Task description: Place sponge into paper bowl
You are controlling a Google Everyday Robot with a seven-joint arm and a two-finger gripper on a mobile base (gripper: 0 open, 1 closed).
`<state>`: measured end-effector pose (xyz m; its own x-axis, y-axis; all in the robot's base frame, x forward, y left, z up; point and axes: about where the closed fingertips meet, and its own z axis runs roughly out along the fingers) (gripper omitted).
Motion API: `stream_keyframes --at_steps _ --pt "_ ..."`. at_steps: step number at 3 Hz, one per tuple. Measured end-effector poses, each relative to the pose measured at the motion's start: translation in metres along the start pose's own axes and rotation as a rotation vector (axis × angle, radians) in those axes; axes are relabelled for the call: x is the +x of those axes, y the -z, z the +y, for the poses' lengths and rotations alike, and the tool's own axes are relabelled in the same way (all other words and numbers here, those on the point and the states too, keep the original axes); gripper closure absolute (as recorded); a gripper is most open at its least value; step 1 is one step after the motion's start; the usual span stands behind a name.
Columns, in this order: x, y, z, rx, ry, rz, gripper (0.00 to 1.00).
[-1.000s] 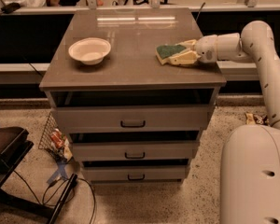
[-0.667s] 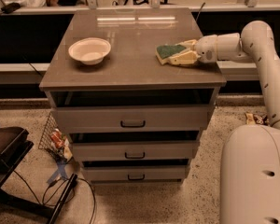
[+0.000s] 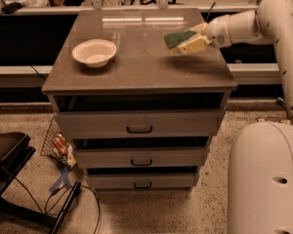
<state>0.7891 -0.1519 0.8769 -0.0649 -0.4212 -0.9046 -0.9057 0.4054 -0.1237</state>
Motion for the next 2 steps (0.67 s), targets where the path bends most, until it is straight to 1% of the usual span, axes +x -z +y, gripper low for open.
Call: stream_keyframes --at_steps 1,2 --pt "-0.076 0.033 -0.005 0.104 0.115 0.105 1.0" --pt "-0.106 0.042 -0.004 0.14 0.155 0.146 1.0"
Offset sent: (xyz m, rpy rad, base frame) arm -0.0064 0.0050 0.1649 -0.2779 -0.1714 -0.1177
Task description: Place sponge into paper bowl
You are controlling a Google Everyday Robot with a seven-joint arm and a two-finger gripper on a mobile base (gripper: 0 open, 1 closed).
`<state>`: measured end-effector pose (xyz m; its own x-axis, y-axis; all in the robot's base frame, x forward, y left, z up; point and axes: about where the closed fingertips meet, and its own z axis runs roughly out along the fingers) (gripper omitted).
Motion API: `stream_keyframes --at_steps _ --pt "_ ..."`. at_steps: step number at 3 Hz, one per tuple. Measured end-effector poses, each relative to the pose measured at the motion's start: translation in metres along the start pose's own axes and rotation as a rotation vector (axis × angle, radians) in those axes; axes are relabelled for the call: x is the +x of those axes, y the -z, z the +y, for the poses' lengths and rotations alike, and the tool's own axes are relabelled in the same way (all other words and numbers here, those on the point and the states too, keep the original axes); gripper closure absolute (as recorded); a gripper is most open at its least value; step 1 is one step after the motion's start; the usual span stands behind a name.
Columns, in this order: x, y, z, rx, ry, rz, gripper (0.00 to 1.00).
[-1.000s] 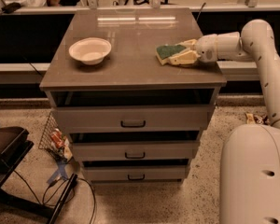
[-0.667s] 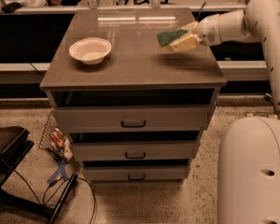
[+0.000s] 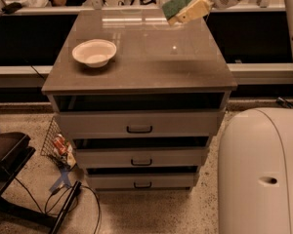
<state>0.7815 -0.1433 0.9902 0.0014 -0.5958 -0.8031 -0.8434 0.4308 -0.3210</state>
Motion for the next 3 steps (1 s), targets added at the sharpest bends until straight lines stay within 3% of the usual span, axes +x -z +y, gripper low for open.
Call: stream_keyframes --at_steps 1,3 --pt "-0.005 -0.005 0.001 -0.004 0.006 0.001 1.0" --pt "-0.039 -0.06 0.025 -0.066 -0.009 -0.03 1.0"
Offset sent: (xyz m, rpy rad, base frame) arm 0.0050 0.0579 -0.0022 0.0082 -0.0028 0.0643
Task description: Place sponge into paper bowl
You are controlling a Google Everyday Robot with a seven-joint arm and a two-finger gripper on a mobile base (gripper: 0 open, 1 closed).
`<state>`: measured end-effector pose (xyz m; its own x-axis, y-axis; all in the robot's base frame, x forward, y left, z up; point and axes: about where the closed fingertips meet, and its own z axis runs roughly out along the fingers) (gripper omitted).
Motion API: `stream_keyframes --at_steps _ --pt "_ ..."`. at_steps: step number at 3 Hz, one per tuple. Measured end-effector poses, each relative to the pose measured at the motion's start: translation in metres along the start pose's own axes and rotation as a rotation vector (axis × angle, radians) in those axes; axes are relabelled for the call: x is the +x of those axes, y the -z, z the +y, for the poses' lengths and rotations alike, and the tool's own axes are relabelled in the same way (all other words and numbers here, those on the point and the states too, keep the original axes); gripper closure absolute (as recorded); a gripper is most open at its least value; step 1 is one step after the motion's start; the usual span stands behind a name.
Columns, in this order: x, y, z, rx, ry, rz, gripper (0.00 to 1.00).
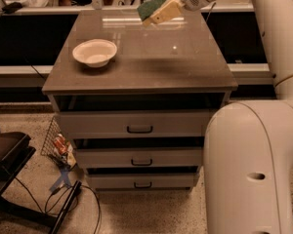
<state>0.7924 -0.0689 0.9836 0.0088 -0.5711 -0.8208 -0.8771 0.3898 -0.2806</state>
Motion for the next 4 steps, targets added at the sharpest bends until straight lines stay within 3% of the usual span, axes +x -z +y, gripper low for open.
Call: stream_keyframes --at_steps 1,2,4 --pt "-0.017 -0.033 0.017 -0.023 -0.008 0.015 1.0" --pt "-0.022 -0.076 0.046 -0.056 -0.021 0.065 1.0" --pt "-0.021 -0.137 0.078 -0.115 -0.034 0.118 1.0"
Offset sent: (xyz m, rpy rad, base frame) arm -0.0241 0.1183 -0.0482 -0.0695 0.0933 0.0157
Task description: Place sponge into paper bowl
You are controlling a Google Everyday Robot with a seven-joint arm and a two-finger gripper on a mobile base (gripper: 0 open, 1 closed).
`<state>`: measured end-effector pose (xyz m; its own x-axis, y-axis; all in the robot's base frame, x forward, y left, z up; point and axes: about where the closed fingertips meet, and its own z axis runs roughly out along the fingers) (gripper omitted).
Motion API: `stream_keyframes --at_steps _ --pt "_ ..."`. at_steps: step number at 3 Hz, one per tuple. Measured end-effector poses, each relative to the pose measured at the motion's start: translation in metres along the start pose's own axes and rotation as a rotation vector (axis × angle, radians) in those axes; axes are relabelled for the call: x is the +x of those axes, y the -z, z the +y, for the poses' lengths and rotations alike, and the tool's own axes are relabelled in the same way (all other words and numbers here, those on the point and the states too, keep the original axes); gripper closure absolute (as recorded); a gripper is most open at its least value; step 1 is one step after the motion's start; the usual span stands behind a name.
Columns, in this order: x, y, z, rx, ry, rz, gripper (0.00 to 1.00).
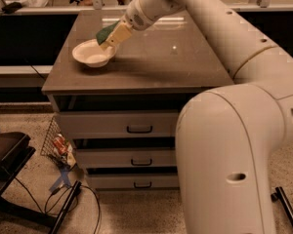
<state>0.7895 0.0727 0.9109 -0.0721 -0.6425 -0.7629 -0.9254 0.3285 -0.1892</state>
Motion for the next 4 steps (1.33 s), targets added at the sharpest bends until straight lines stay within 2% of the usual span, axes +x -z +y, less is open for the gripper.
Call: stream_keyframes --at_steps 2,3,4 --pt "-0.022 -0.035 0.005 -0.045 0.021 -0.006 1.0" --pt "-0.023 -0.037 0.006 -0.048 0.022 -0.007 0.82" --pt "-0.022 -0.041 0.007 -0.054 0.021 -0.005 0.58"
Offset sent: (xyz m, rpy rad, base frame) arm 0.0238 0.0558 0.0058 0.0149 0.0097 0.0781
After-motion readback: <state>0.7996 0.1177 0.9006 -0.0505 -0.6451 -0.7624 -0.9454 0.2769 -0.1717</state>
